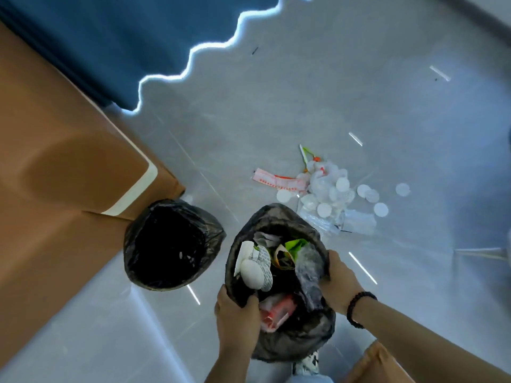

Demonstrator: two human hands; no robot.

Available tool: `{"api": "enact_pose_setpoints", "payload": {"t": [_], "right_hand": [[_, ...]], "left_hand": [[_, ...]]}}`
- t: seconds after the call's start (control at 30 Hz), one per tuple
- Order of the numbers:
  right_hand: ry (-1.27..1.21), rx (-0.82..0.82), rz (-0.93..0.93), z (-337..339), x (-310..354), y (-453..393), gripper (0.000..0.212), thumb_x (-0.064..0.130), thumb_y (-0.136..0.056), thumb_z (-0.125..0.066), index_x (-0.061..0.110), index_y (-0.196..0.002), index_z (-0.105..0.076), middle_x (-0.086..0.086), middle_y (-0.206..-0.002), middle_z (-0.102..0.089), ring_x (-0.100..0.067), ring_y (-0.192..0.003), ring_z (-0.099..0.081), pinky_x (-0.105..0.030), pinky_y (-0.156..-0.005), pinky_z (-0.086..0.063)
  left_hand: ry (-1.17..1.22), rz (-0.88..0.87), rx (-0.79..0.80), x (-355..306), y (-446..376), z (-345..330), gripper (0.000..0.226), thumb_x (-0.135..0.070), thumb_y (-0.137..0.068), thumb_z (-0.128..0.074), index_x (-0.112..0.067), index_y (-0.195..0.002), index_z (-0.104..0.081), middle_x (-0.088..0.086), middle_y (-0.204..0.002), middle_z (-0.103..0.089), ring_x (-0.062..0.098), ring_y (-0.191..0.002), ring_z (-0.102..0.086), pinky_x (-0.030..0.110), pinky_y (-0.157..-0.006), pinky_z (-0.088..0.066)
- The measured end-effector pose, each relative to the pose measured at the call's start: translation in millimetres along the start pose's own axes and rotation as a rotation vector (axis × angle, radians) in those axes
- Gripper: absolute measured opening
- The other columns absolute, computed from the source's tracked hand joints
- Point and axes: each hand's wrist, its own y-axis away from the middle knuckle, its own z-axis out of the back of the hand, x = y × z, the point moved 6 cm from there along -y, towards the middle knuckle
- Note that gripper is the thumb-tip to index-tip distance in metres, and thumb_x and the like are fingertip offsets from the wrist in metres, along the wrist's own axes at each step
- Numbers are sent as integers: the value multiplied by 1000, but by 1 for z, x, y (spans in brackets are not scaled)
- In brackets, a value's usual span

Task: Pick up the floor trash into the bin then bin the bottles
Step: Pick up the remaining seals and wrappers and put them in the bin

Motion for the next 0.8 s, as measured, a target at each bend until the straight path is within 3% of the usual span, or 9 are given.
{"api": "enact_pose_setpoints", "payload": {"t": [0.17, 0.23, 0.33, 0.47, 0.57, 0.7, 0.77, 0.8], "right_hand": [[-222, -116, -191, 11, -29, 16, 26, 1, -89, -39, 17, -110, -38, -9, -101, -57, -26, -87, -55, -37, -73, -50], [-259, -128, -238, 16, -30, 21, 31, -1, -87, -38, 16, -113, -39, -9, -97, -56, -29, -86, -57, -44, -77, -54], [-296, -182, -261, 25, -26, 28, 34, -1, -87, -39, 13, -118, -41, -10, -97, -56, -30, -86, -56, -45, -75, -53], [-326, -232, -267, 34, -17, 33, 39, -1, -89, -40, 10, -126, -39, -9, -98, -54, -28, -85, -51, -32, -69, -41], [-345, -273, -256, 38, -10, 29, 42, 0, -88, -43, 10, -129, -41, -10, -102, -55, -28, -89, -51, -32, -74, -42], [-404, -335, -263, 33, -2, 26, 39, 2, -88, -43, 11, -126, -43, -12, -100, -58, -31, -87, -55, -34, -71, -44], [-418, -353, -274, 29, -1, 24, 35, 4, -87, -46, 12, -122, -45, -11, -97, -59, -32, -87, -56, -36, -72, -47], [-425, -354, -269, 26, -1, 24, 34, 5, -87, -47, 11, -120, -46, -10, -96, -59, -31, -85, -56, -35, -71, -47]], "left_hand": [[17, -6, -6, -31, 12, -16, 59, -27, -91, -52, -7, -143, -32, 22, -137, -48, 40, -120, -49, 50, -102, -40], [65, -3, -15, -40, 17, -13, 62, -32, -96, -46, -8, -149, -23, 19, -149, -37, 38, -133, -39, 46, -108, -33], [100, -19, -10, -43, 18, -9, 60, -35, -99, -40, -11, -150, -21, 14, -154, -29, 33, -139, -32, 44, -109, -28], [106, -41, 41, -27, 18, -3, 44, -23, -99, -42, -3, -139, -40, 21, -140, -46, 39, -127, -44, 45, -105, -37], [137, -7, 64, -23, 17, 3, 33, -19, -99, -44, 2, -120, -57, 24, -122, -59, 41, -115, -53, 41, -94, -43], [213, 60, 91, -33, 10, 0, 29, -20, -98, -41, -1, -103, -64, 21, -116, -61, 37, -111, -55, 41, -93, -42], [256, 85, 115, -37, 8, -10, 28, -27, -94, -42, -10, -92, -64, 16, -108, -64, 34, -104, -59, 39, -85, -44], [263, 102, 118, -38, 7, -16, 30, -32, -91, -44, -10, -97, -63, 17, -107, -64, 37, -104, -59, 39, -82, -46]]}}
